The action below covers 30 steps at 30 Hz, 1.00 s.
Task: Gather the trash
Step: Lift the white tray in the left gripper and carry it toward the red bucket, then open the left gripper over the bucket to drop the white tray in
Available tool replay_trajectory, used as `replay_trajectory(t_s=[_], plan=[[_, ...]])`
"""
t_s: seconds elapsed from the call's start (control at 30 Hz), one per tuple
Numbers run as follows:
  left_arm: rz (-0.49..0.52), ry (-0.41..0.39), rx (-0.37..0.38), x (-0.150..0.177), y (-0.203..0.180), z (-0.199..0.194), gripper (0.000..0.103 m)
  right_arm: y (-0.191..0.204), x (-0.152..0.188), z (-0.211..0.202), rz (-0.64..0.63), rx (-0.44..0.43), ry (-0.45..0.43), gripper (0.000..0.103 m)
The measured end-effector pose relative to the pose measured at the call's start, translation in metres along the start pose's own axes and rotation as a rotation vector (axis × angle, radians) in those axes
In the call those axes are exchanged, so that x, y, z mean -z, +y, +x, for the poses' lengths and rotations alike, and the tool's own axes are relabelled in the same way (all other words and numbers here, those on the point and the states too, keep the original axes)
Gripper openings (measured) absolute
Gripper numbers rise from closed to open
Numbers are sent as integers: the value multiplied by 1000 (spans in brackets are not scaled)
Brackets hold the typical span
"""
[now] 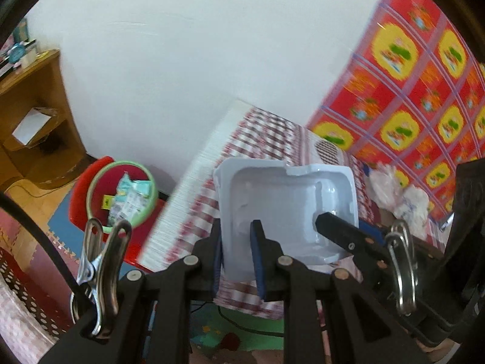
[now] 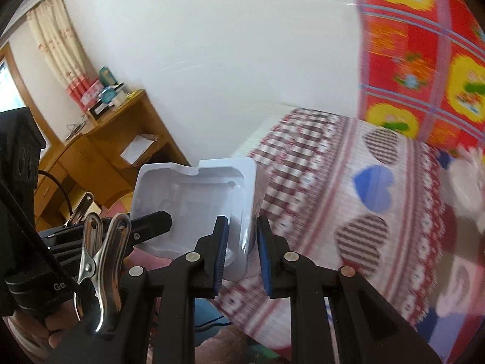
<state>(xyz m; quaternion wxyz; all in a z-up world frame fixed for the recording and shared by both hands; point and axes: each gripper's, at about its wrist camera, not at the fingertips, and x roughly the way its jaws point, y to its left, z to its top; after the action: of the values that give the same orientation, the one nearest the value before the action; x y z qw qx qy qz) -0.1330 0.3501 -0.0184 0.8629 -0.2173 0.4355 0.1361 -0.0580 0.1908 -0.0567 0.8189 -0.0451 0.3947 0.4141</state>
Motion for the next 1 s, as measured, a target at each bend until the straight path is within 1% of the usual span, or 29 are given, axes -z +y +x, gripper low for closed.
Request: replay_trajectory(t_s=[0.27, 0.4, 0.57, 0.73, 0.87, 1.0], plan=[[-64, 3, -54, -21, 74, -3, 18, 58, -30, 54, -51, -46, 42, 21], [-87, 9, -77, -30, 109, -3, 18, 81, -42, 80, -62, -75, 61, 21], [-100, 16, -103, -40, 143, 3, 18, 105, -54, 117, -77, -96, 94, 21], [-126, 37, -109, -50, 181, 19, 18, 126, -67, 157, -84, -108, 137, 21], [-185, 67, -92, -56, 213, 40, 18, 138, -76, 189, -95, -105, 180, 21], [-196, 74, -98, -59, 235, 61, 18, 146, -84, 224, -108, -96, 231, 21]])
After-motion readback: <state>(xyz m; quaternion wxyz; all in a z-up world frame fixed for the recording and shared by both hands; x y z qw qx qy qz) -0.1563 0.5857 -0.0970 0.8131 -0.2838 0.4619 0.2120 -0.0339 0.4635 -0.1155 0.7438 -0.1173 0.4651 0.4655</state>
